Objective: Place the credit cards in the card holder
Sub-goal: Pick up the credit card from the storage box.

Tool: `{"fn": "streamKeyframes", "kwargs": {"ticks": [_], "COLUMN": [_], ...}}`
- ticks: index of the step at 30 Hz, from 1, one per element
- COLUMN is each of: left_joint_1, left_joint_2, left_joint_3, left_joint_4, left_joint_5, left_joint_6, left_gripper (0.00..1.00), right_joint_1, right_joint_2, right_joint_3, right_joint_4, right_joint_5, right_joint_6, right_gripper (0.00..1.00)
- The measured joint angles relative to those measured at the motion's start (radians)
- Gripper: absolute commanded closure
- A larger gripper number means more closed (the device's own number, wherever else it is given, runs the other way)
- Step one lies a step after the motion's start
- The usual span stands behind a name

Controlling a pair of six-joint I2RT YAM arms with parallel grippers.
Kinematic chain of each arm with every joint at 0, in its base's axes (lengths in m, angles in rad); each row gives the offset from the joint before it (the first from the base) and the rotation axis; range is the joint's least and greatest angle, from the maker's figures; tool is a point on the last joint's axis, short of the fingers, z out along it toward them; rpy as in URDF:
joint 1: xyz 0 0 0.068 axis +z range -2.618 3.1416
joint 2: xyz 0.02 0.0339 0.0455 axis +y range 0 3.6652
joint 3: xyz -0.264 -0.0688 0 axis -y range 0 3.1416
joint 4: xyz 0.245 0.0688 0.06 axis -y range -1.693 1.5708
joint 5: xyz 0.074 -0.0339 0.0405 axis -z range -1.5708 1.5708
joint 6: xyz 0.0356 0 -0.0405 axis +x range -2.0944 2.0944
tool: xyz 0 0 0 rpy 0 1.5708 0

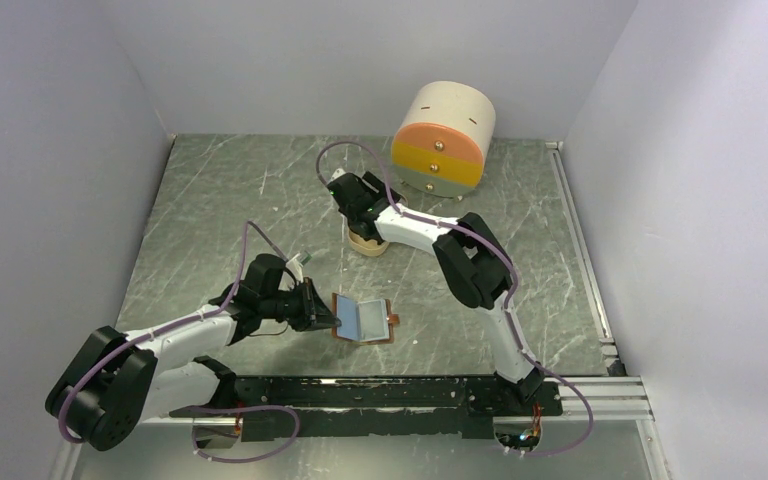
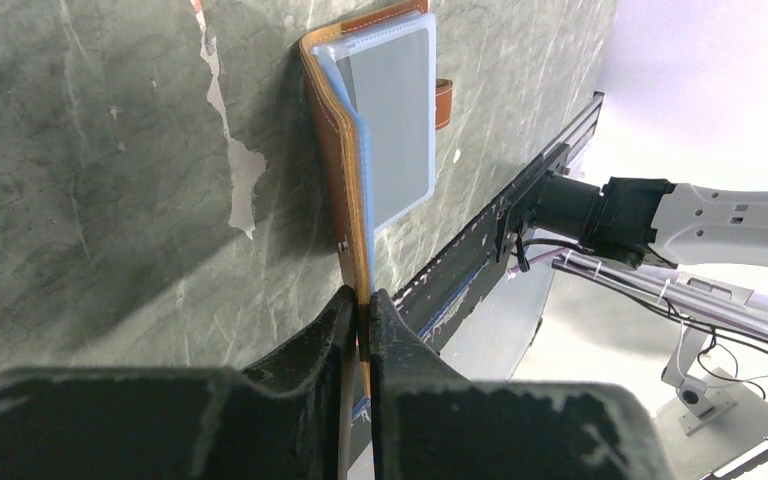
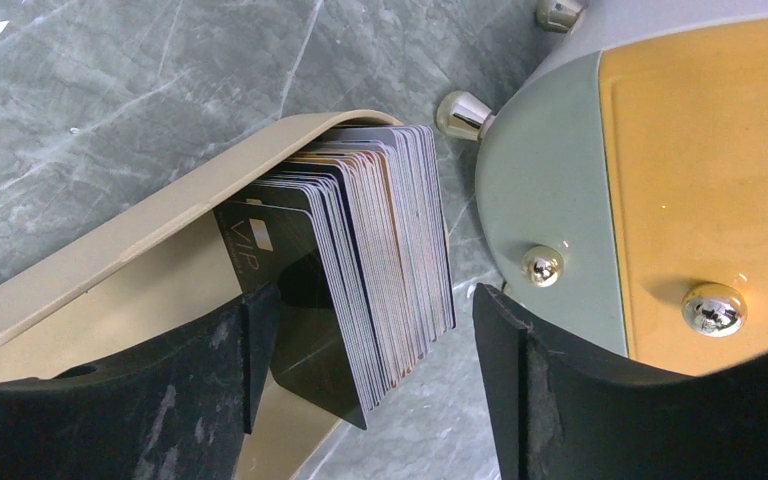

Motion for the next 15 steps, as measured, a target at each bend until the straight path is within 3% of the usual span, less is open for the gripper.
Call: {"fn": "streamKeyframes", "kwargs": {"ticks": [15], "left_joint_1": [0.0], "left_joint_2": [0.012], "left_joint_3": [-0.005], "left_joint_4": [0.023], "left_joint_5": [0.005], "left_joint_6": [-0.011], "left_gripper": [0.89], "right_joint_1": [0.0], "right_joint_2": [0.0], "right_joint_3": [0.0], "right_joint_4": [-0.003], "right_joint_5": [0.004], "right_joint_6": [0.0], "right_gripper": [0.48]}}
